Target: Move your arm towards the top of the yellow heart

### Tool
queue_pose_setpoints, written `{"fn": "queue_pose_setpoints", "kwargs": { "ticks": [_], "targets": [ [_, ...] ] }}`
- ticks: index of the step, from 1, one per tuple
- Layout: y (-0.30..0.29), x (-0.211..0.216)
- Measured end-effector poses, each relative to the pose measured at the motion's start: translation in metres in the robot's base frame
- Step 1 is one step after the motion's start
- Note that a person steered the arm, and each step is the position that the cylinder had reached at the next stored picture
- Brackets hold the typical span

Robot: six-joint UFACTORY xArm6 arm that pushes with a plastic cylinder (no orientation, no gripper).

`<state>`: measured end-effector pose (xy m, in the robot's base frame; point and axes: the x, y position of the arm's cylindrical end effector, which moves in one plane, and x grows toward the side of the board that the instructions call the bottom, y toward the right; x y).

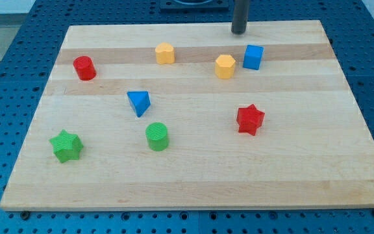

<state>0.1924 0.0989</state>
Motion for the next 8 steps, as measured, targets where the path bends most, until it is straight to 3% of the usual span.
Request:
{"fn": "queue_pose_setpoints", "kwargs": {
  "ticks": [3,4,5,6,8],
  "targets": [
    [0.045,0.0],
    [0.09,0.003],
    [0.115,0.054],
    [0.05,0.066],
    [-0.137,0.077]
  ]
}}
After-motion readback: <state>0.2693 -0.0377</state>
